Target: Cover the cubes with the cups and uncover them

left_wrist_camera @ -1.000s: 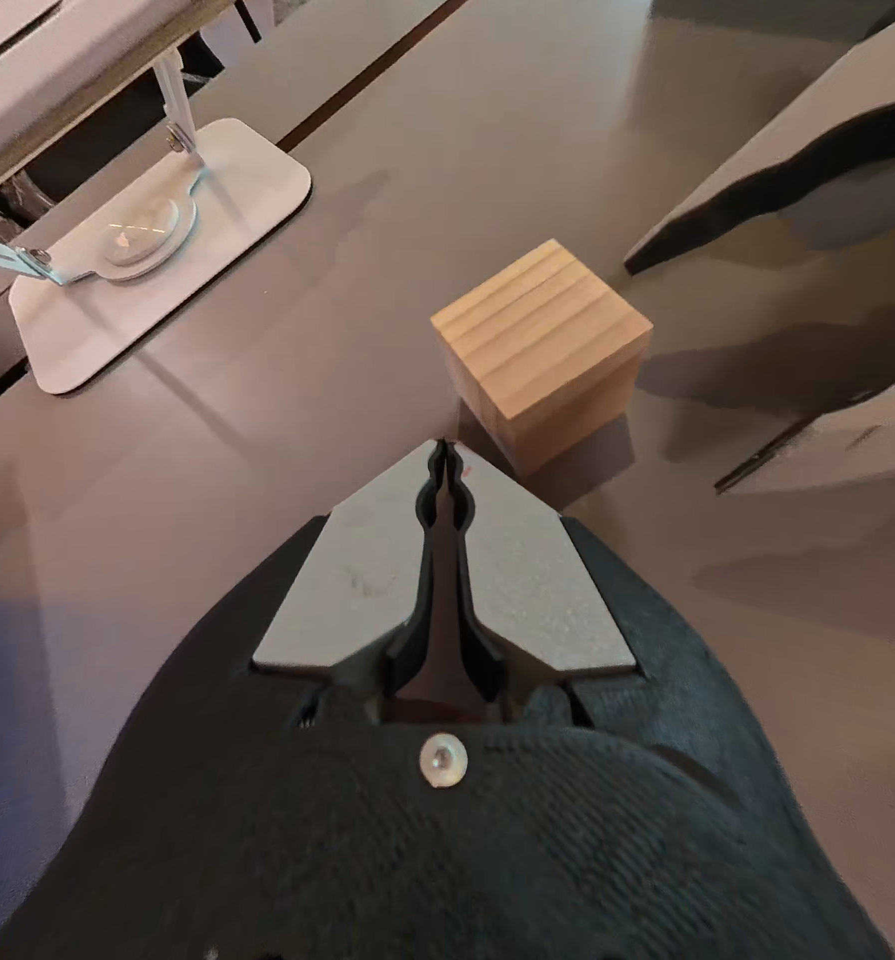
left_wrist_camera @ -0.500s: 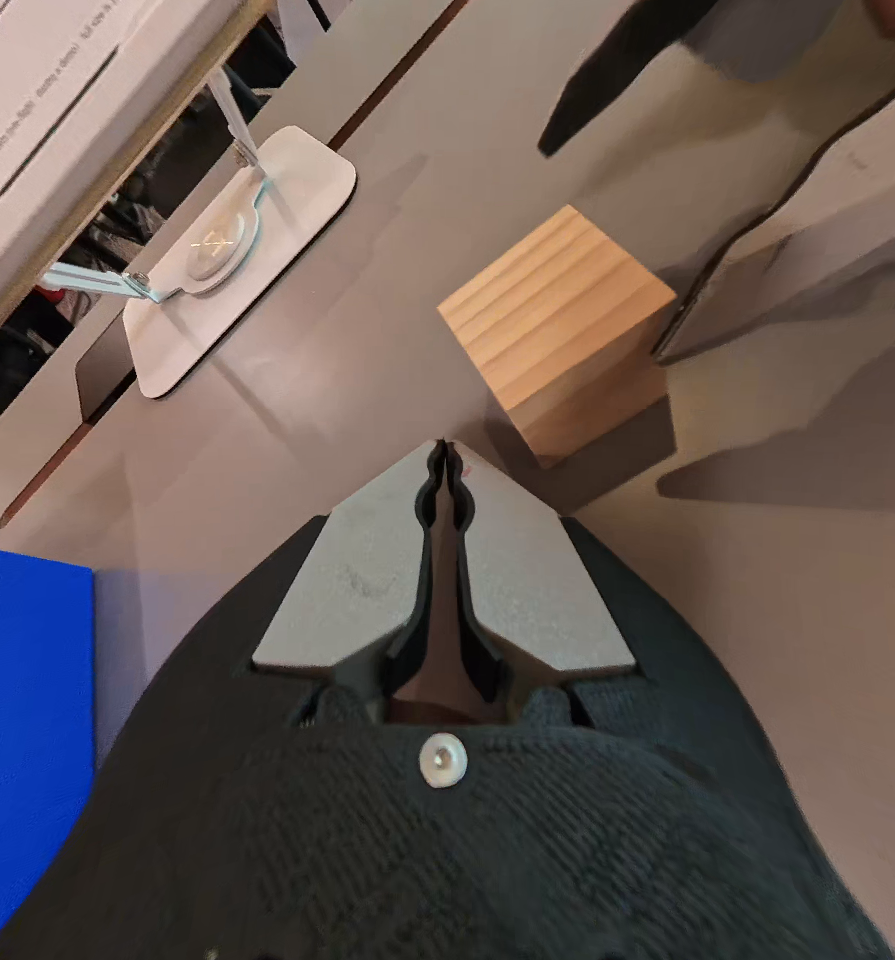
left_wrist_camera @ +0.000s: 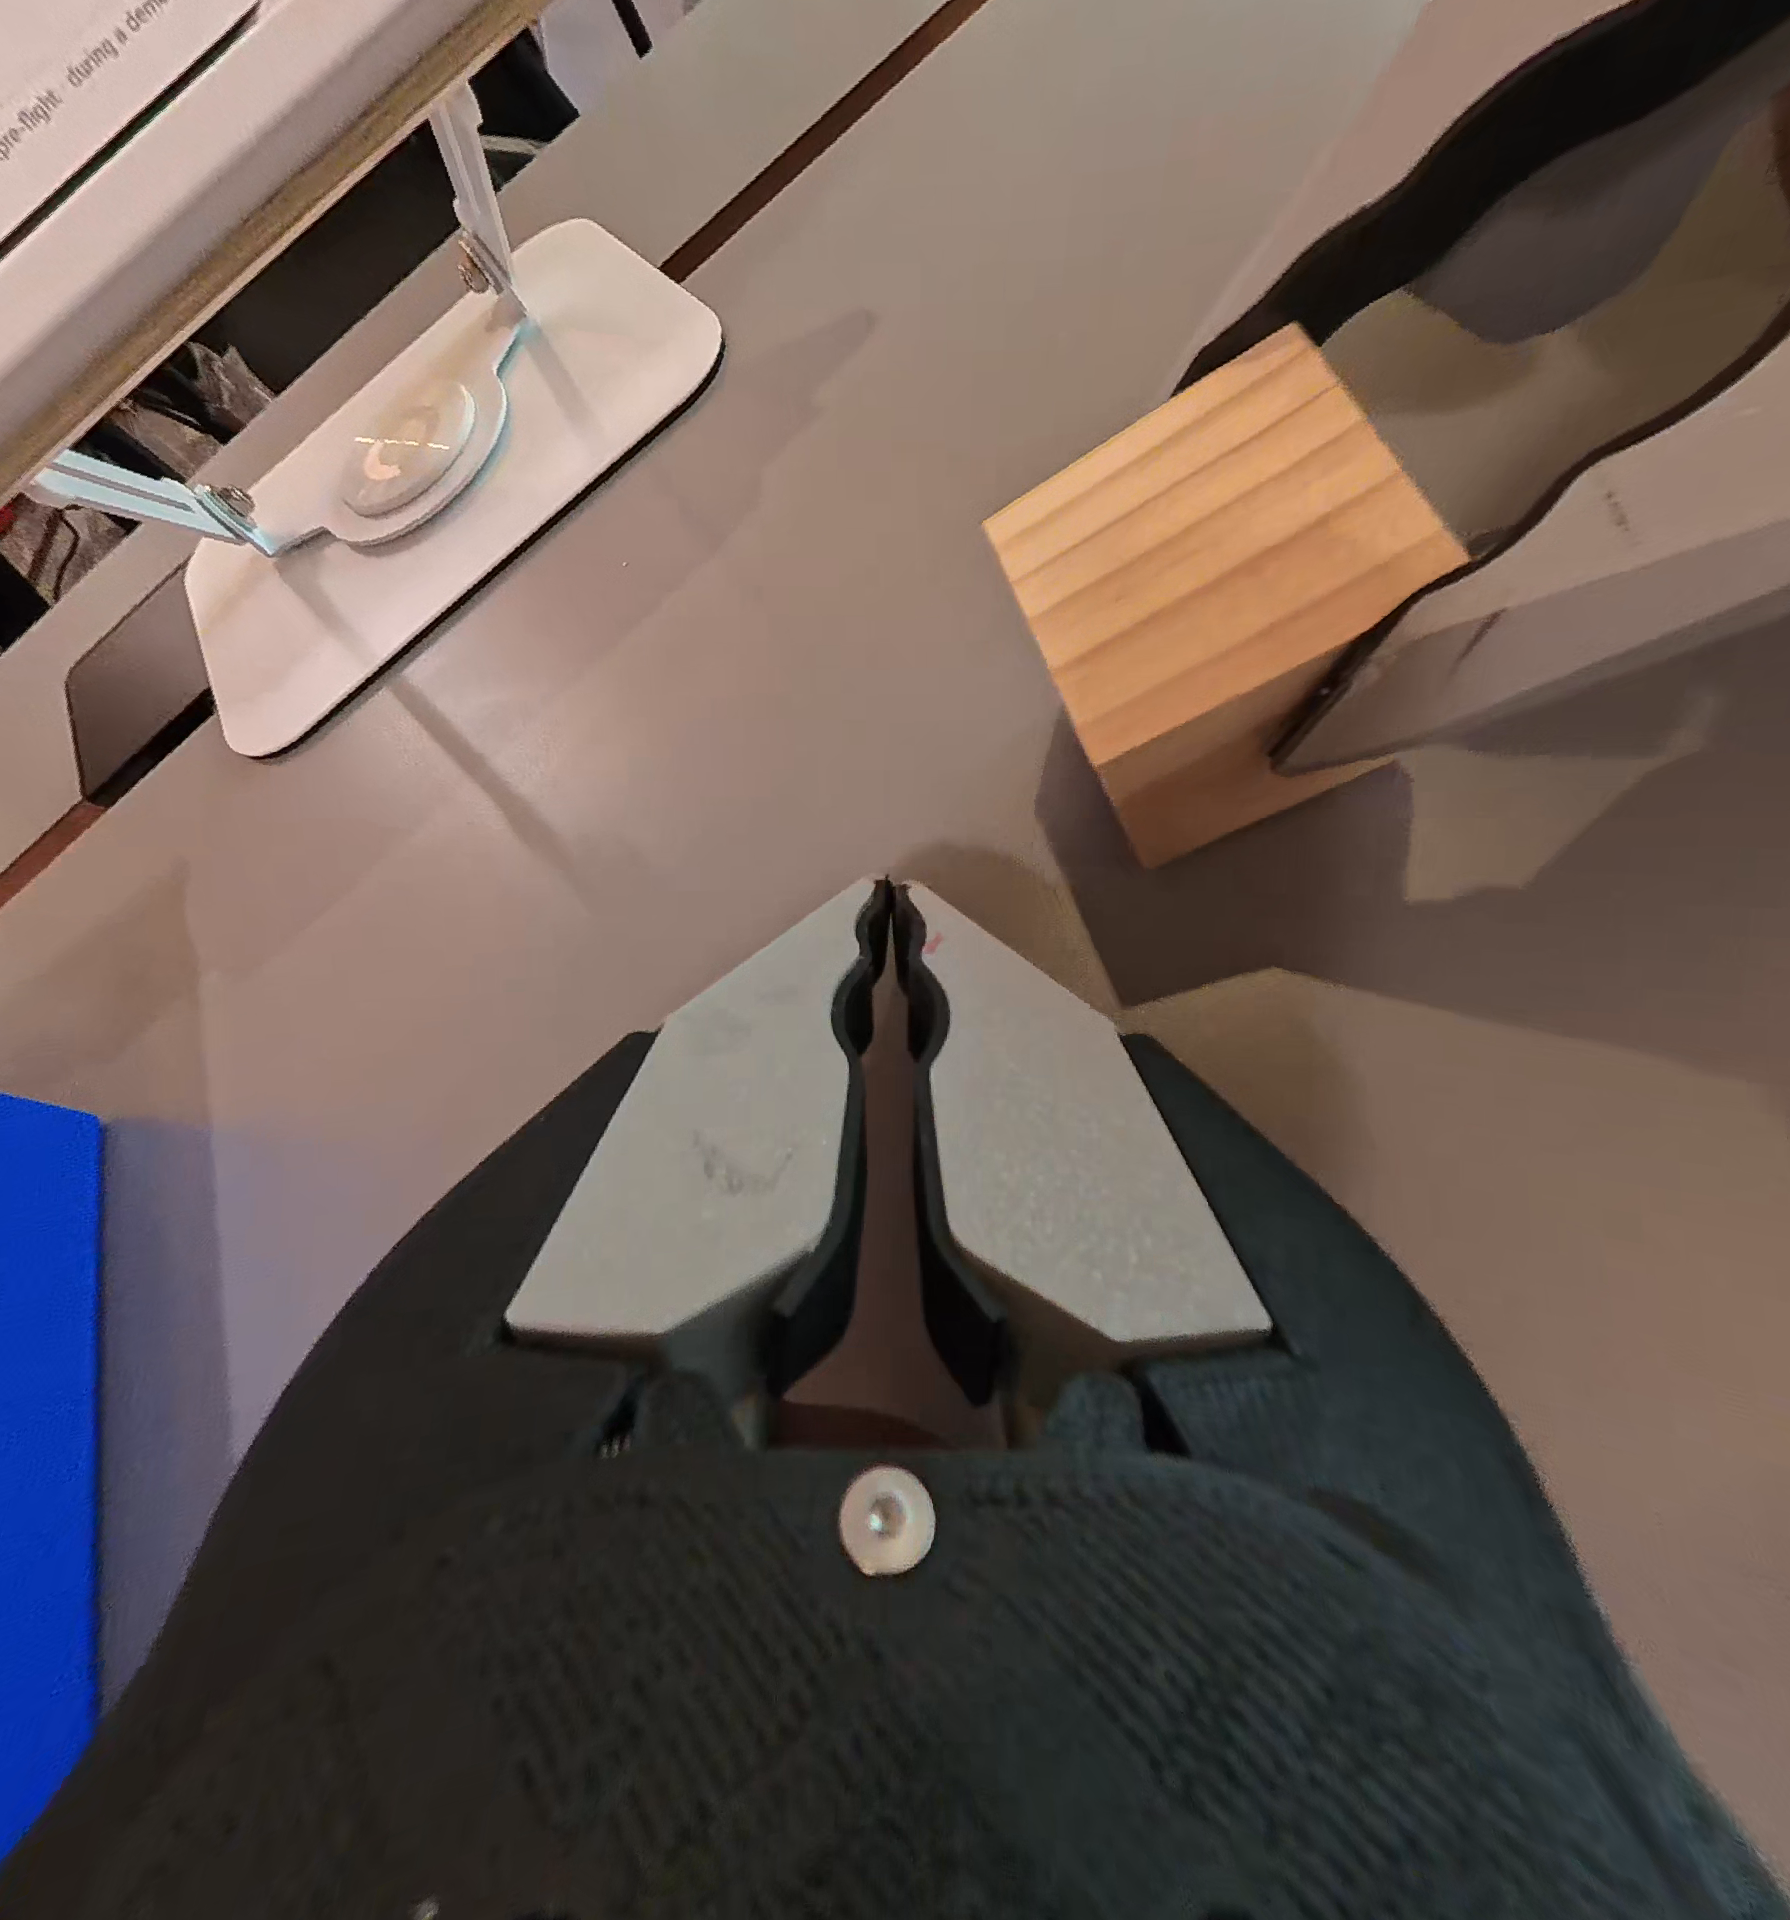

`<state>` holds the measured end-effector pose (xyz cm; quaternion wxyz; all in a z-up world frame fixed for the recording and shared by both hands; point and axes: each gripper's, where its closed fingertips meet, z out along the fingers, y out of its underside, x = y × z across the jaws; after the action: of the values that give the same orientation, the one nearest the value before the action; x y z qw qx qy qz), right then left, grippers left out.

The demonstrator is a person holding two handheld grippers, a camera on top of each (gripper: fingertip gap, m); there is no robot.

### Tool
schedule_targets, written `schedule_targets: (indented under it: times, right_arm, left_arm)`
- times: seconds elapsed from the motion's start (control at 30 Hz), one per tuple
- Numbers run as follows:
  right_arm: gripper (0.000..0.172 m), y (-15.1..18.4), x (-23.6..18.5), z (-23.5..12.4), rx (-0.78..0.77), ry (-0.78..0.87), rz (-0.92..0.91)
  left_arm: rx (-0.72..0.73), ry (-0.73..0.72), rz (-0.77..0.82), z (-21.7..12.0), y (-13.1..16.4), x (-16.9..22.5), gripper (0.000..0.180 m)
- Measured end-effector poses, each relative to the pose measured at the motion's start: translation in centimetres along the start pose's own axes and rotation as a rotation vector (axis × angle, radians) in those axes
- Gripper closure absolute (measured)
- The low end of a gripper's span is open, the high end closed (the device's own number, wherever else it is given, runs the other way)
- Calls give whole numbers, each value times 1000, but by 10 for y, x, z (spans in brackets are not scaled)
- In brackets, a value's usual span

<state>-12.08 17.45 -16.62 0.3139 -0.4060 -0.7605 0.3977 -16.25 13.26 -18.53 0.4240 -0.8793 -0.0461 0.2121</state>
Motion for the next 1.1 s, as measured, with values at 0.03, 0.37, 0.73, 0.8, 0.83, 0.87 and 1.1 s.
schedule_targets:
  times: [0.03,0.37,0.73,0.8,0.83,0.87,1.1]
  right_arm:
    - [116,0,1,-3,-9,20,6]
    - [116,-27,-48,-126,80,198,-24]
    - [116,61,86,-315,-177,646,343]
    - [116,82,97,-313,-240,660,370]
    - [116,90,100,-311,-252,663,384]
    - [115,97,102,-309,-258,671,395]
    - [116,149,114,-296,-308,704,471]
  left_arm:
    - [1,-7,5,0,0,0,180]
    - [1,-27,24,-2,2,-3,180]
    - [-21,-58,114,0,4,2,180]
    - [-13,-66,97,-2,4,-1,180]
    - [-13,-68,87,-2,4,-2,180]
    - [-12,-68,78,-3,5,-4,180]
    - [-22,-62,88,-2,6,-2,180]
